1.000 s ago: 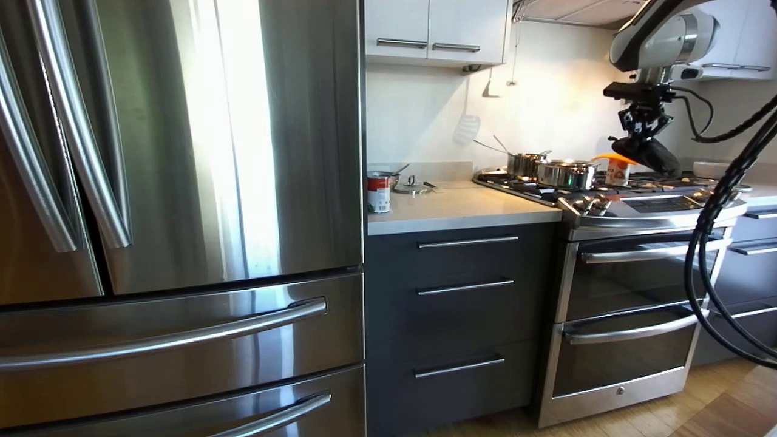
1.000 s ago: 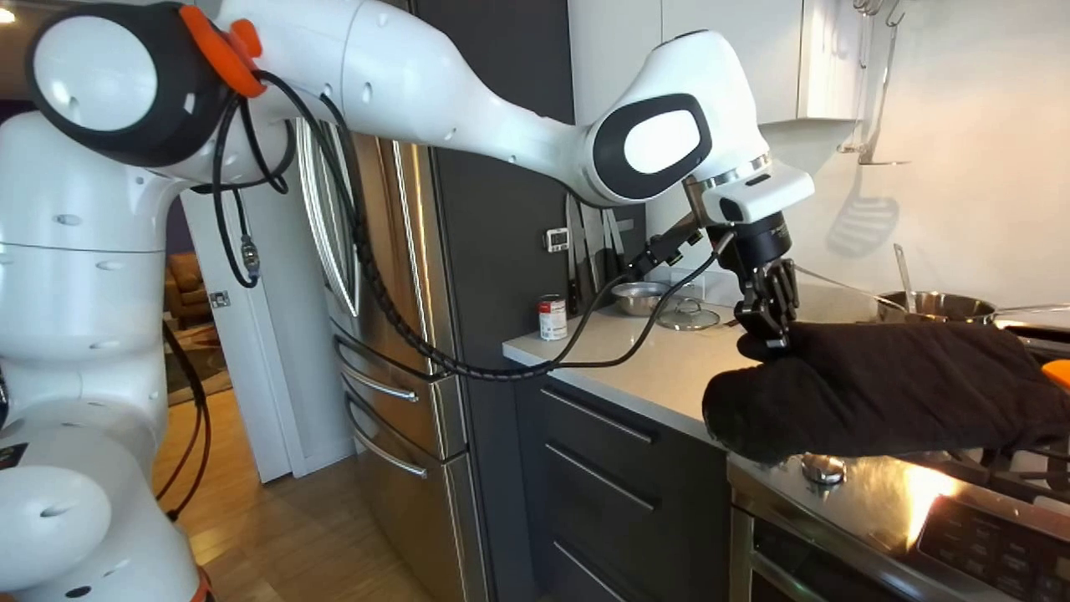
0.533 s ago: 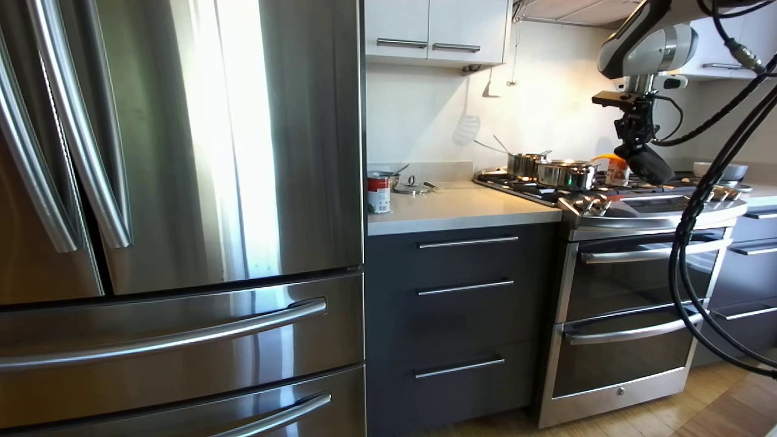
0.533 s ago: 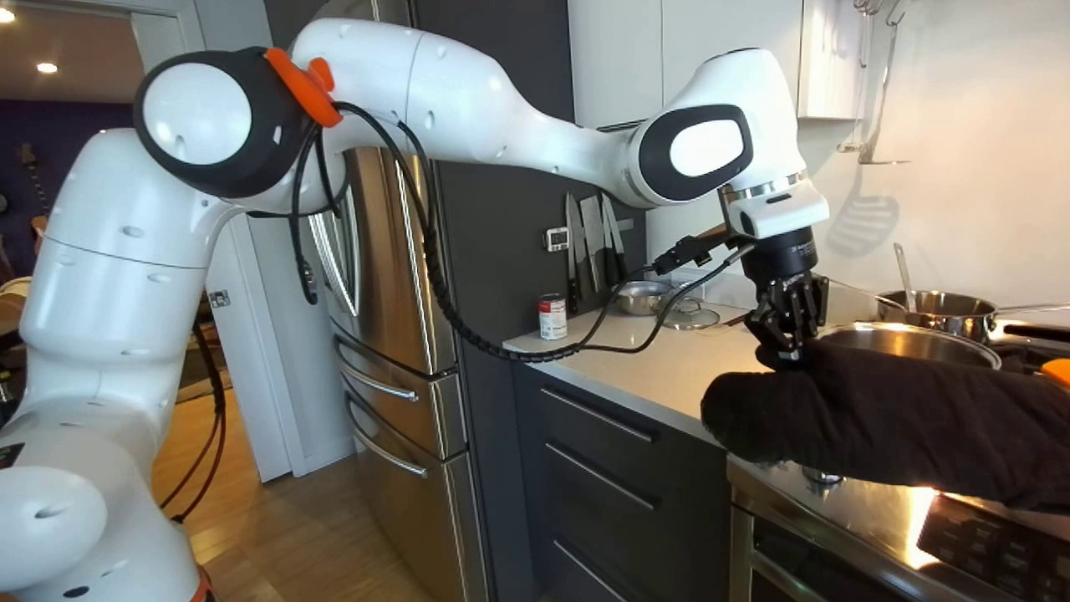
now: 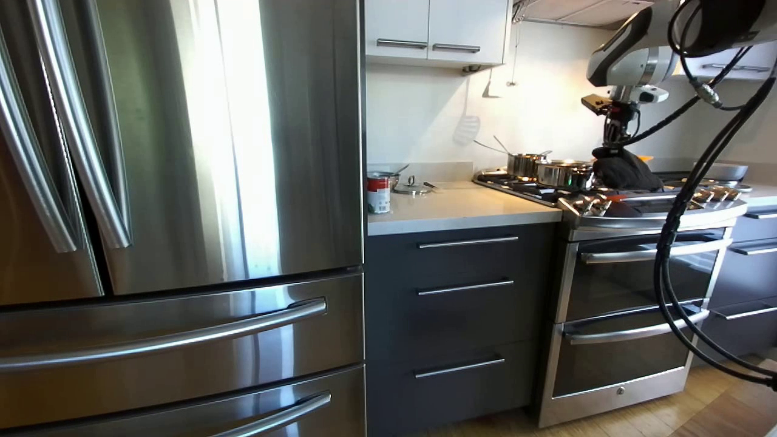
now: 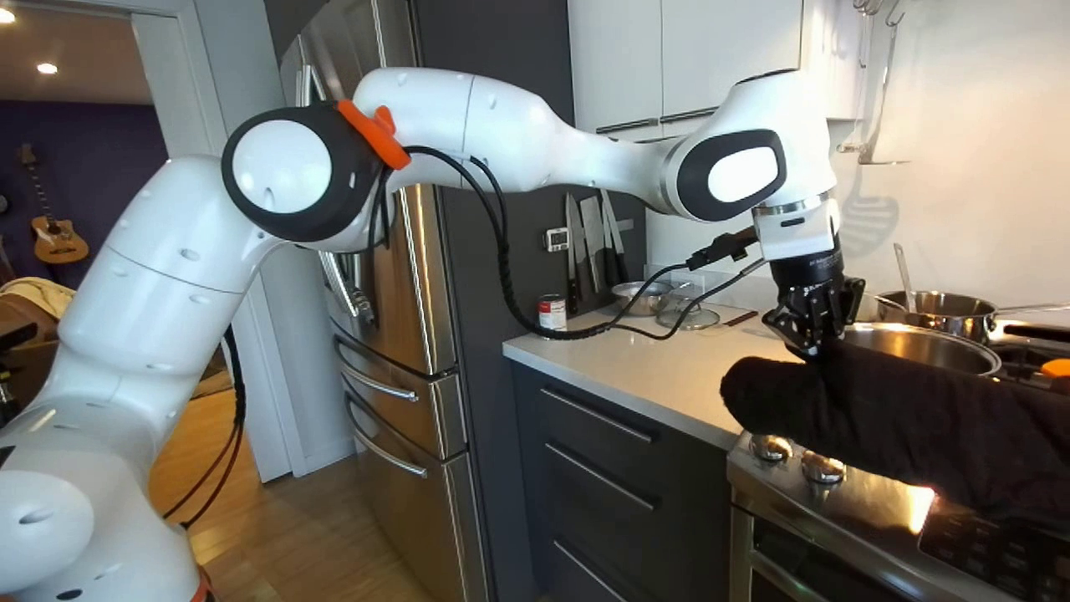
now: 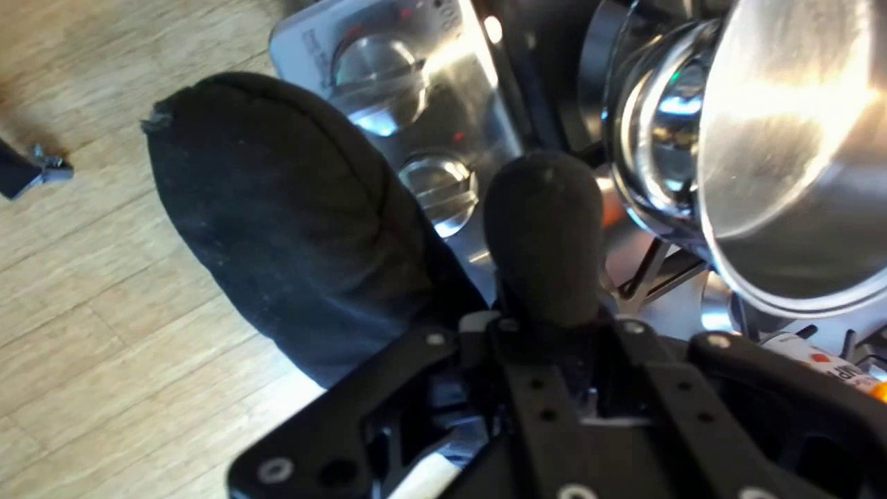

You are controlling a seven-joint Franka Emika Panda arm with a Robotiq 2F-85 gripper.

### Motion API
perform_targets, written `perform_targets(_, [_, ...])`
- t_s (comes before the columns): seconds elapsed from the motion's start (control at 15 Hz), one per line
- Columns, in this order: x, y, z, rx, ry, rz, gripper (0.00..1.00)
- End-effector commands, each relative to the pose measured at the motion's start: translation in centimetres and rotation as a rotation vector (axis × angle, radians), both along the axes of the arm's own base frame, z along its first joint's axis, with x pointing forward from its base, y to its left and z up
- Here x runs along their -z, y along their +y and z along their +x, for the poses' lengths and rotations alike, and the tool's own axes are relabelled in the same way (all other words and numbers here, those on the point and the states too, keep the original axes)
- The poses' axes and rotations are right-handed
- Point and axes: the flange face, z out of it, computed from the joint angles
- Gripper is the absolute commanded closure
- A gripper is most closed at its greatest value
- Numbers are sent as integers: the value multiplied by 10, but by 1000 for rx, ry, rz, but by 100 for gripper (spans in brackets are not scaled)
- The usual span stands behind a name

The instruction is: Move the kitchen mitt from the counter to the stove

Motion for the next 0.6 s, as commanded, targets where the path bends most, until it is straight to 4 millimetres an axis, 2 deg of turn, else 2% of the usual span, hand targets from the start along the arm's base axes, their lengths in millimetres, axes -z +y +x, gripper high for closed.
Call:
perform_targets(0.0, [-12,-7,20,66,-186,2,95])
perform_targets(0.2, [-17,-9,32,96,-311,-78,95])
perform_targets(0.53, [3,-8,45,160,-395,-137,95])
